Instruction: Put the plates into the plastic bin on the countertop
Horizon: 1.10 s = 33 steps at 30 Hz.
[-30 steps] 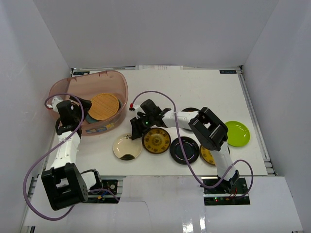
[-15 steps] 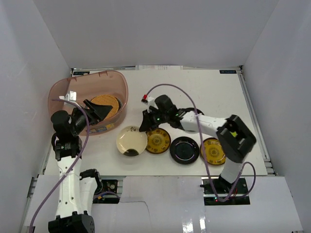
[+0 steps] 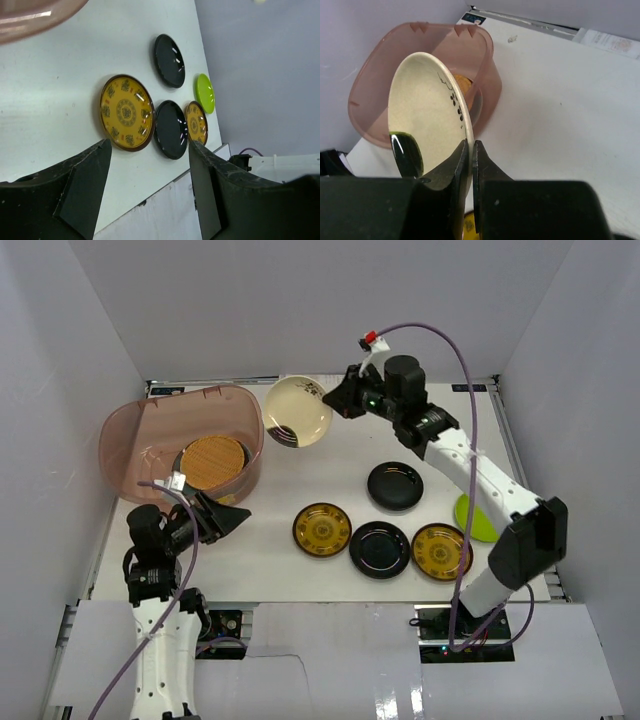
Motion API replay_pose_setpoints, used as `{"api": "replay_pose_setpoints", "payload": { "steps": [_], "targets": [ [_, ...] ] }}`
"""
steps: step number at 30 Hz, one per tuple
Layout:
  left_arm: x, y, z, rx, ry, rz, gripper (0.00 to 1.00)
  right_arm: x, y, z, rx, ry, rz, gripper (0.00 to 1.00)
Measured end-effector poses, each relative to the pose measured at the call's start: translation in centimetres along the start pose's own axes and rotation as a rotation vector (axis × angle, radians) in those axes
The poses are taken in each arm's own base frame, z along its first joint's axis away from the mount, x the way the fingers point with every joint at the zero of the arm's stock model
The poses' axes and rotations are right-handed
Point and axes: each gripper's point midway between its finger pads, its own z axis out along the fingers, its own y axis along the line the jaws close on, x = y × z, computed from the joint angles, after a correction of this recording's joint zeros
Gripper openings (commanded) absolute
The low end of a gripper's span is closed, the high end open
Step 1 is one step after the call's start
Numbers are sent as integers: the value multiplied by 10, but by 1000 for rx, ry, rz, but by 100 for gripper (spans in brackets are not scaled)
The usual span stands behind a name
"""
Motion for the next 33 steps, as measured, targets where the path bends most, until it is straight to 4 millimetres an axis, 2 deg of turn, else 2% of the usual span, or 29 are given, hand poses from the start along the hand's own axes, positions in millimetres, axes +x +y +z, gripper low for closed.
{"api": "replay_pose_setpoints", "payload": {
  "steps": [3, 6, 12, 15, 16, 17, 18, 21, 25, 27, 28, 30, 31, 33],
  "targets": [
    [18, 16, 3, -22, 39, -41, 73, -17, 11, 45, -34, -8, 10, 8],
    [32, 25, 5, -44, 80, -75, 73, -12, 26, 97, -72, 3, 24, 8],
    [35, 28, 7, -70, 86, -74, 78, 34, 66, 200, -135, 59, 58, 8],
    [35, 31, 7, -84, 85, -80, 79, 66, 80, 225, -158, 89, 78, 8],
    [36, 31, 8, -86, 88, -81, 79, 79, 83, 230, -160, 107, 89, 13],
    [36, 32, 8, -88, 91, -83, 79, 90, 84, 233, -160, 123, 100, 21],
    [37, 32, 8, -90, 95, -84, 80, 99, 84, 236, -161, 136, 109, 38],
    [39, 33, 10, -95, 109, -90, 80, 111, 84, 240, -156, 152, 136, 58],
    [45, 34, 14, -106, 141, -104, 80, 102, 81, 237, -156, 125, 124, 61],
    [50, 31, 17, -109, 169, -97, 80, 99, 77, 226, -144, 130, 116, 60],
    [55, 27, 20, -109, 193, -83, 80, 95, 75, 217, -139, 132, 108, 56],
    [68, 16, 27, -95, 250, -46, 82, 85, 72, 193, -131, 131, 86, 50],
    [76, 11, 32, -93, 278, -18, 82, 80, 70, 176, -126, 132, 75, 44],
    [100, 3, 42, -99, 356, 23, 84, 76, 60, 132, -103, 124, 47, 39]
  ]
}}
